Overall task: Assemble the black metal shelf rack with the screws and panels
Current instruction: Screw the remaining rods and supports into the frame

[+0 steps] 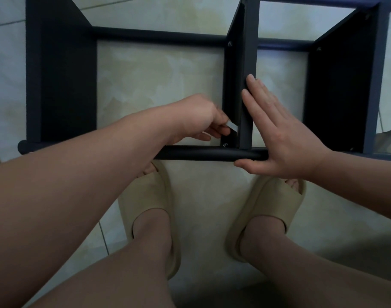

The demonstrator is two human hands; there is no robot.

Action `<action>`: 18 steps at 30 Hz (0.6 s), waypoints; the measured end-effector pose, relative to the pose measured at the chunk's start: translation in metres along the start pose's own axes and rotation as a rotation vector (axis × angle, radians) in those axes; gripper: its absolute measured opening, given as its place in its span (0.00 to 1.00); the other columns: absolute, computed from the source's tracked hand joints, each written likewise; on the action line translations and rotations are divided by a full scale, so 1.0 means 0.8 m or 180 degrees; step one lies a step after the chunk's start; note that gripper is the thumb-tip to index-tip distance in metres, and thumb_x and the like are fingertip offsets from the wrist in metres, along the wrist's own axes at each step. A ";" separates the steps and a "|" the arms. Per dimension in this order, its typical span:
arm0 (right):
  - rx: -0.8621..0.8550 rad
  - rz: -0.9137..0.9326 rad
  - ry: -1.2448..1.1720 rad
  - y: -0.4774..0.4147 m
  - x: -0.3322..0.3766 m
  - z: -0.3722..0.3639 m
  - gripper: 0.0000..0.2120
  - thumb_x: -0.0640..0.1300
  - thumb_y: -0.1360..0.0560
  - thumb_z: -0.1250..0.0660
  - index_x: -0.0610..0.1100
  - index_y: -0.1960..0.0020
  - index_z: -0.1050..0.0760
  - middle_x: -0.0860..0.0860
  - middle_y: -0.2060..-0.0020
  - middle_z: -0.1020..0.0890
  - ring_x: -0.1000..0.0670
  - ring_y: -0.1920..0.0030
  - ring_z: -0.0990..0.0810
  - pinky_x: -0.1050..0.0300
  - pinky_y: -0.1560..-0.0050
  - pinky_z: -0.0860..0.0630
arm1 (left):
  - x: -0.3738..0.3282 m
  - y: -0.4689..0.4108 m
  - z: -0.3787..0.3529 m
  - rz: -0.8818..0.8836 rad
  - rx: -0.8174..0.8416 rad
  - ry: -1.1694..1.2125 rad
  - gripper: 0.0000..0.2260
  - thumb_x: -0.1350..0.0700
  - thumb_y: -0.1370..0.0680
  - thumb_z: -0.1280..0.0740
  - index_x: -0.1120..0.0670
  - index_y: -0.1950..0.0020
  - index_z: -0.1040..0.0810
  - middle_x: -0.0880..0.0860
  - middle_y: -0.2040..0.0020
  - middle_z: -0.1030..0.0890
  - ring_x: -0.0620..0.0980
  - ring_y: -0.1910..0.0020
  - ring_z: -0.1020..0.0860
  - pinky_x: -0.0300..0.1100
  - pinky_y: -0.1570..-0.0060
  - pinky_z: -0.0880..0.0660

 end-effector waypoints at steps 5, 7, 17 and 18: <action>0.0005 -0.0008 0.0008 0.000 0.000 0.000 0.53 0.68 0.25 0.34 0.33 0.19 0.52 0.35 0.19 0.53 0.38 0.18 0.54 0.33 0.22 0.44 | 0.001 0.005 0.007 -0.0150 0.0162 -0.0316 0.09 0.61 0.18 0.37 0.53 0.57 0.21 0.49 0.61 0.16 0.45 0.57 0.19 0.42 0.51 0.24; -0.0001 -0.0006 -0.0004 0.000 0.000 0.000 0.53 0.68 0.25 0.34 0.33 0.19 0.51 0.35 0.19 0.53 0.38 0.18 0.54 0.33 0.22 0.44 | 0.002 0.006 0.008 -0.0173 0.0214 -0.0394 0.09 0.61 0.18 0.36 0.53 0.56 0.21 0.48 0.61 0.16 0.44 0.57 0.19 0.41 0.51 0.24; -0.0011 0.0006 -0.0019 0.000 -0.002 0.000 0.53 0.68 0.25 0.34 0.33 0.19 0.52 0.35 0.19 0.53 0.38 0.18 0.54 0.33 0.22 0.43 | 0.004 0.013 0.009 -0.0187 0.0399 -0.0747 0.09 0.62 0.18 0.36 0.52 0.55 0.20 0.48 0.58 0.16 0.43 0.55 0.20 0.43 0.47 0.24; -0.0006 0.0004 -0.0018 0.000 -0.002 0.000 0.53 0.68 0.25 0.34 0.33 0.19 0.52 0.35 0.19 0.53 0.38 0.18 0.54 0.33 0.22 0.44 | 0.004 0.013 0.009 -0.0181 0.0412 -0.0764 0.09 0.62 0.18 0.36 0.52 0.55 0.20 0.48 0.58 0.16 0.43 0.55 0.20 0.43 0.47 0.24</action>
Point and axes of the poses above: each hand's wrist, its own y-axis away from the middle knuckle, its own z-axis out of the back of the hand, x = y × z, the point moved 2 cm from there along -y, towards the middle knuckle
